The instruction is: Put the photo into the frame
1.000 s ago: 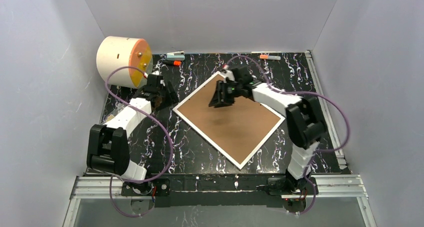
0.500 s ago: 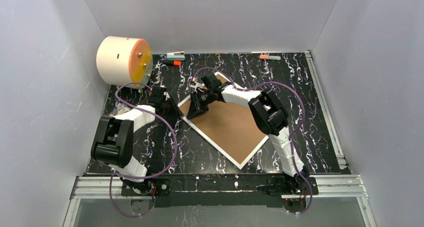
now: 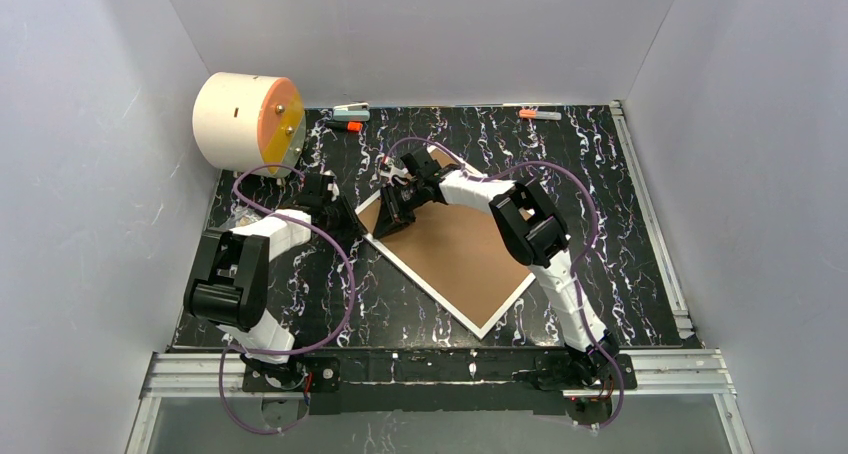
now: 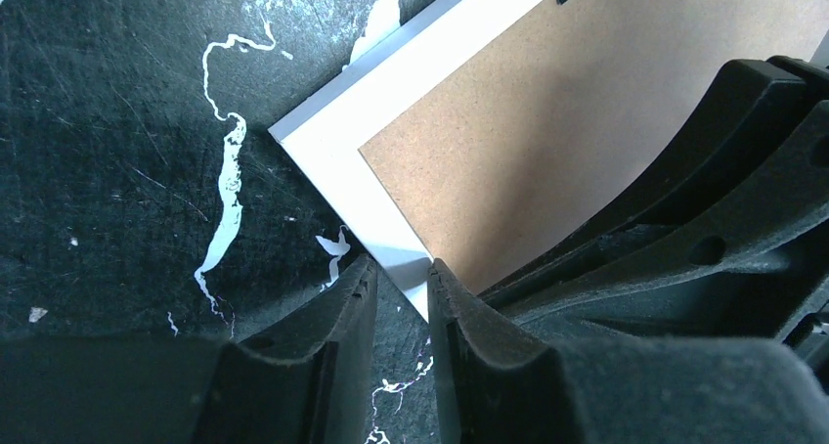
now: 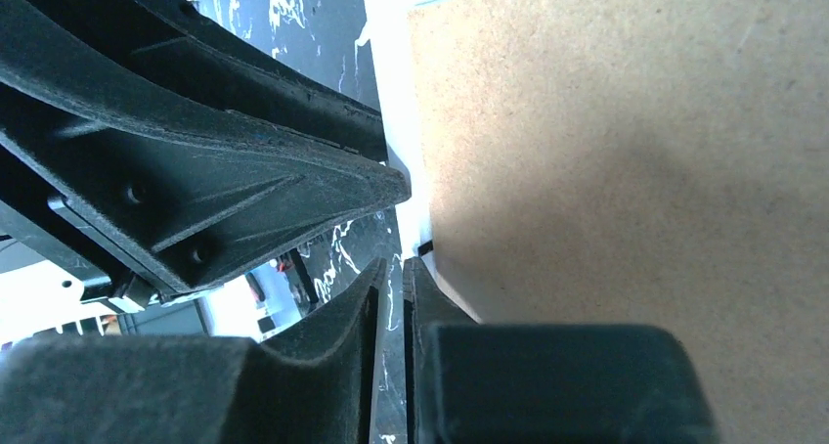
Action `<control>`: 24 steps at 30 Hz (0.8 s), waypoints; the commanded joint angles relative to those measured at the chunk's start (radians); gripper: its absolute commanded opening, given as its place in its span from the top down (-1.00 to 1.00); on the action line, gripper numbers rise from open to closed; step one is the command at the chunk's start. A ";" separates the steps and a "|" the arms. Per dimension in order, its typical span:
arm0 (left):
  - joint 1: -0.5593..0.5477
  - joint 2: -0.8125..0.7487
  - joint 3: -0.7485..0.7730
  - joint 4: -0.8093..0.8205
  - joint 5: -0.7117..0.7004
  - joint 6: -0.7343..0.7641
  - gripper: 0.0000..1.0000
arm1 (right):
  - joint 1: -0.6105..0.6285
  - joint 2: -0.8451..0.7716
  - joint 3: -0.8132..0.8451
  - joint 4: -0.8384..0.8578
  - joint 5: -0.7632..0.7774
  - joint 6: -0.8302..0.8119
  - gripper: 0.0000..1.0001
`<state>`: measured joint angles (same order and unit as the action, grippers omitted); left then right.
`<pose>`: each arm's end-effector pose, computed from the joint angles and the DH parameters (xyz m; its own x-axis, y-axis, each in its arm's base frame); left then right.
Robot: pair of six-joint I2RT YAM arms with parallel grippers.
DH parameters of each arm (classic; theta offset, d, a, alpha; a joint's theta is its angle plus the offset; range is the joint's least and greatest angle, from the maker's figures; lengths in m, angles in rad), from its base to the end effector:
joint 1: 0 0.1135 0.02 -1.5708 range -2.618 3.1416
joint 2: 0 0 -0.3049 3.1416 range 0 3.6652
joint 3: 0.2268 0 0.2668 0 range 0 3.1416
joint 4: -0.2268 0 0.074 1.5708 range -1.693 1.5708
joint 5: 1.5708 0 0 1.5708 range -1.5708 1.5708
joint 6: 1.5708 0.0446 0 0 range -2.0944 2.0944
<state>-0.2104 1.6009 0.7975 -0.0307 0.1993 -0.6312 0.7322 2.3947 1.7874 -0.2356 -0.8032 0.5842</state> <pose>0.3228 -0.0780 0.1856 -0.7824 -0.4244 -0.4559 -0.1572 0.8427 -0.5149 0.3960 0.3991 0.1432 -0.9156 -0.3080 -0.2587 -0.3780 0.4391 0.8151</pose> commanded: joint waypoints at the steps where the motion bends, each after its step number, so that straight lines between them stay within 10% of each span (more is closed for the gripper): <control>1: 0.008 0.013 -0.008 -0.038 -0.026 0.028 0.55 | -0.002 0.025 0.050 0.030 -0.053 0.017 0.65; 24: 0.009 0.014 -0.034 -0.053 -0.046 0.043 0.58 | -0.050 0.062 0.021 -0.017 0.082 0.019 0.56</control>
<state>-0.2054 1.6009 0.7933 -0.0257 0.2043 -0.6277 0.7238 2.4382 1.8233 -0.2092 -0.8219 0.6506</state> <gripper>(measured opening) 0.216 0.201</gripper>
